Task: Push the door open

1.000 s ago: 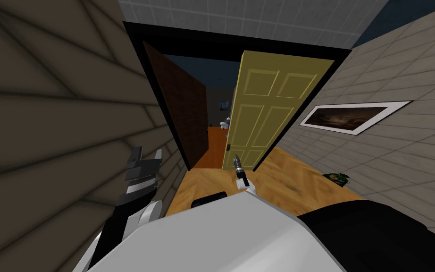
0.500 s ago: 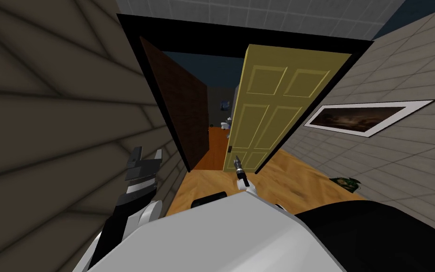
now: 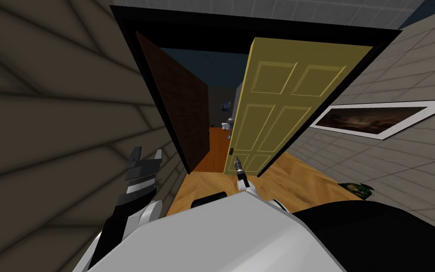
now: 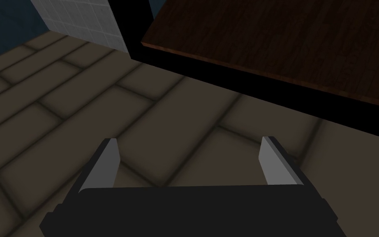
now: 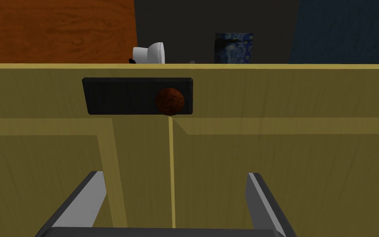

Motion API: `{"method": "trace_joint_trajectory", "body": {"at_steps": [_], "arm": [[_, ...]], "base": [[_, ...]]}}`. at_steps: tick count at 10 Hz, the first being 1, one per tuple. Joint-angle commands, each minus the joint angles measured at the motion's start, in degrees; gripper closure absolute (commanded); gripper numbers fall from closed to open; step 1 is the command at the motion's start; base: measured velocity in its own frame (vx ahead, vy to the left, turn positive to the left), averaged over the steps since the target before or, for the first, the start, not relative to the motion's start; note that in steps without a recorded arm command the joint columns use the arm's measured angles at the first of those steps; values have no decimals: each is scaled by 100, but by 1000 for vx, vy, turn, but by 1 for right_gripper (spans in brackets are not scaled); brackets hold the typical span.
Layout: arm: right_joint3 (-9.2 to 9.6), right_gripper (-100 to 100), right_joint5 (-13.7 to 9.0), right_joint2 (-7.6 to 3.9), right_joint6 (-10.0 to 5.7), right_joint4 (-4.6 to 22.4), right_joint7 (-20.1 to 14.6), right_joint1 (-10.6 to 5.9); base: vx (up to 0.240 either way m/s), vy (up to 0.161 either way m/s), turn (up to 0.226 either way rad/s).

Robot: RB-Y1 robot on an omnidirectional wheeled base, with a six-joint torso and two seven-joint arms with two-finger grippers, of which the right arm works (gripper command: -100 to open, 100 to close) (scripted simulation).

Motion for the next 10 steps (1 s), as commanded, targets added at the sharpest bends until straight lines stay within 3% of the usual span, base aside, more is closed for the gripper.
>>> {"method": "trace_joint_trajectory", "body": {"at_steps": [1, 3, 10], "arm": [[-16, -100, -26, -33, 0, 179, -13, -48], [-27, -100, -25, -8, -12, 147, 12, -44], [-105, -100, -60, 31, -54, 234, 77, -69]], "base": [[162, -12, 51], [99, -31, 14], [200, -57, 28]]}}
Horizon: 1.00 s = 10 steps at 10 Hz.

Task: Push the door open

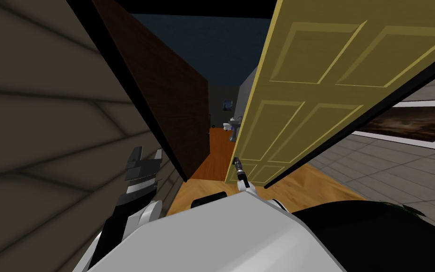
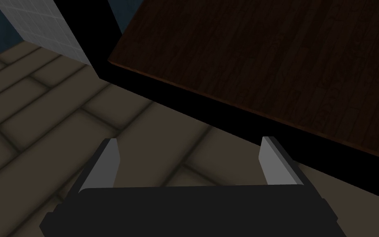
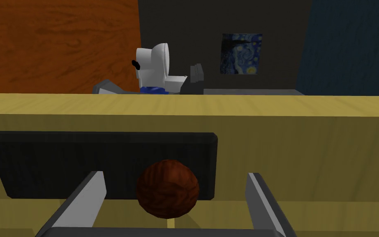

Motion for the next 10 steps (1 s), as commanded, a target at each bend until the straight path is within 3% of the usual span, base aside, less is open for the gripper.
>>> {"method": "trace_joint_trajectory", "body": {"at_steps": [1, 2, 7, 8, 10], "arm": [[0, -100, 0, 0, 0, 0, 0, 0], [0, 100, 0, 0, 0, 0, 0, 0], [0, 100, 0, 0, 0, 0, 0, 0], [-165, 100, -45, 51, -8, 34, 135, -42], [-291, 100, -81, 88, -25, 52, 233, -78]], "base": [[82, -22, 1], [-16, 5, -2], [-14, 4, 1], [96, -16, 16], [156, -22, 11]]}}
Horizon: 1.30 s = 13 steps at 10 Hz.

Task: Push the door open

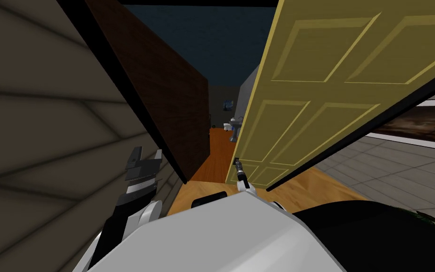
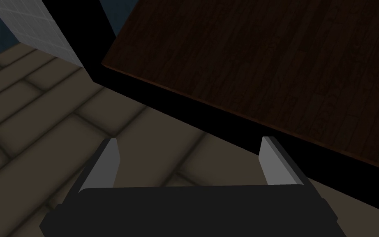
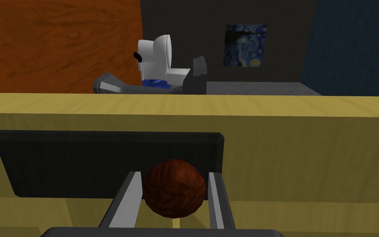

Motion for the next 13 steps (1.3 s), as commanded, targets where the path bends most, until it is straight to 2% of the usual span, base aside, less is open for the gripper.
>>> {"method": "trace_joint_trajectory", "body": {"at_steps": [1, 3, 7, 8, 9, 11, 13], "arm": [[-82, 100, -26, -47, -146, 193, 33, -171], [-352, 100, -102, 35, -181, 232, 244, -249], [-676, 100, -193, 136, -223, 279, 497, -343], [-816, 100, -233, 182, -241, 299, 606, -383], [-888, 100, -253, 205, -250, 310, 662, -404], [-888, 100, -253, 205, -250, 310, 662, -404], [-1107, 100, -314, 279, -279, 342, 834, -468]], "base": [[102, -46, 14], [170, -45, 24], [143, -41, 12], [119, -41, 27], [131, -47, 11], [65, -26, 3], [87, -31, 12]]}}
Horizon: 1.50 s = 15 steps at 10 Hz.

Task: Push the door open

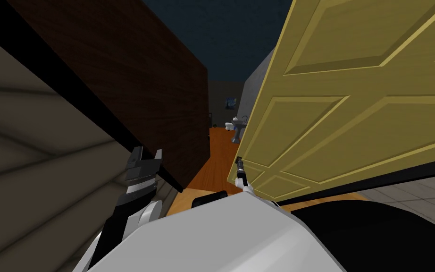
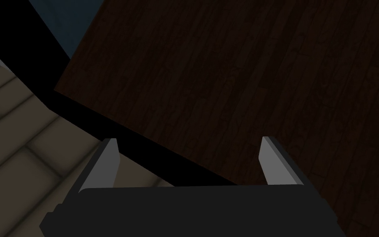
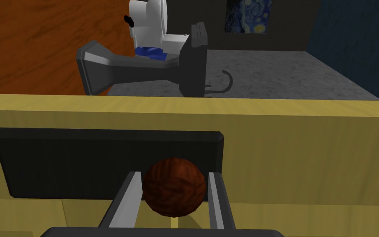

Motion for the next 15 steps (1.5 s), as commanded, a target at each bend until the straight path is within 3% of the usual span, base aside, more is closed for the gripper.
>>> {"method": "trace_joint_trajectory", "body": {"at_steps": [1, 2, 6, 12, 14, 15], "arm": [[-117, 100, -42, -118, -185, 245, 34, -146], [-117, 100, -42, -118, -185, 245, 34, -146], [-489, 100, -146, 12, -233, 298, 324, -253], [-779, 100, -228, 121, -271, 341, 551, -338], [-985, 100, -286, 204, -298, 370, 711, -397], [-985, 100, -286, 204, -298, 370, 711, -397]], "base": [[76, -25, -12], [40, -15, 3], [88, -39, 15], [83, -27, -2], [115, -48, 6], [76, -34, -5]]}}
